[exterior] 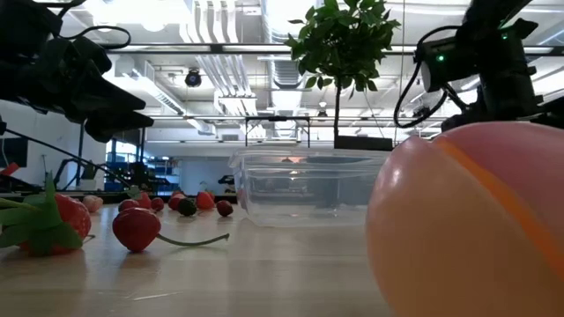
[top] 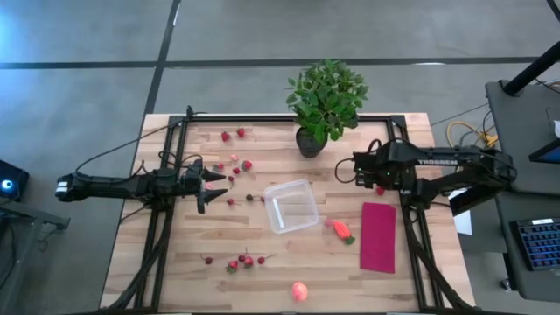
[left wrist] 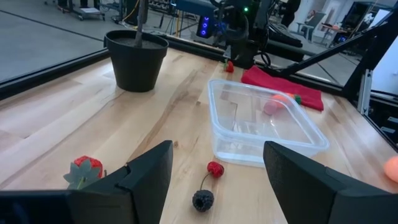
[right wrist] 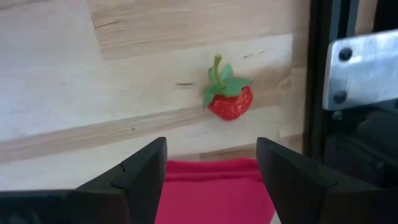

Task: Pick and placing Produce into tupperware
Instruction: Put the red strawberry into the transparent bin

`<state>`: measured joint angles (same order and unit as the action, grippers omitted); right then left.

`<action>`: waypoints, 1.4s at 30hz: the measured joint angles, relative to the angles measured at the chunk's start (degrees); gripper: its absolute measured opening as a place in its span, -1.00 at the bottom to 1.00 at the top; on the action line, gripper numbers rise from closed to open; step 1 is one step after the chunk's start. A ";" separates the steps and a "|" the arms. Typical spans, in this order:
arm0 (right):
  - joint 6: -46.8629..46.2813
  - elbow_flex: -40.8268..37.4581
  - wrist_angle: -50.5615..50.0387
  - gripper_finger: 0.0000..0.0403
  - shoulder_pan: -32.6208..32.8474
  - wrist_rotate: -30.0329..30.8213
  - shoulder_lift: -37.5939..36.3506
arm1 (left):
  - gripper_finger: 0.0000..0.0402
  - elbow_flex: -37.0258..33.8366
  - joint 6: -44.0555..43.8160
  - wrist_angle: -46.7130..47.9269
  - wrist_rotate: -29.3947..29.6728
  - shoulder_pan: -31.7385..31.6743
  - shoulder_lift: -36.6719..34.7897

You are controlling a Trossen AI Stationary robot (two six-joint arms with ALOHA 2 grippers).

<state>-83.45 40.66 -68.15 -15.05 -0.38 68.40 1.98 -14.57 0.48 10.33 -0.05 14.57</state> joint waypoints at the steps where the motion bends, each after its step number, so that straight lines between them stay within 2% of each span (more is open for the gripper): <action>1: -1.82 -0.02 0.05 0.19 0.59 -0.64 0.00 | 0.18 0.00 0.00 0.01 -0.01 0.00 -0.02; 9: -9.49 -0.27 -0.07 0.20 4.35 -1.12 -0.07 | 0.18 0.00 0.00 0.04 -0.02 0.00 0.02; 15: -27.42 0.15 2.55 0.20 7.77 -0.89 -0.09 | 0.18 0.00 0.00 0.03 -0.01 0.01 0.02; 17: -30.40 0.15 4.97 0.20 8.82 0.04 -0.09 | 0.18 0.00 0.00 0.03 -0.02 0.01 0.00; 22: -24.52 0.13 8.38 0.20 9.32 1.19 0.00 | 0.18 0.00 0.00 0.03 0.00 0.00 0.02; 26: -26.62 0.09 15.30 0.20 9.27 5.22 0.00 | 0.18 0.00 0.00 0.03 -0.01 0.01 -0.04; 30: -16.71 0.09 27.03 0.20 7.50 5.92 0.00 | 0.18 0.00 0.00 0.03 0.00 0.00 0.02; 33: -6.31 0.09 32.75 0.20 7.08 2.63 0.00 | 0.18 -0.02 0.00 0.01 0.00 0.00 0.01; 42: 24.79 1.23 34.00 0.20 8.92 -11.60 0.28 | 0.18 -0.02 0.02 0.03 0.00 0.00 0.00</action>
<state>-58.66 41.89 -34.15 -6.13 -11.98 68.69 1.96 -14.55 0.51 10.33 -0.05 14.56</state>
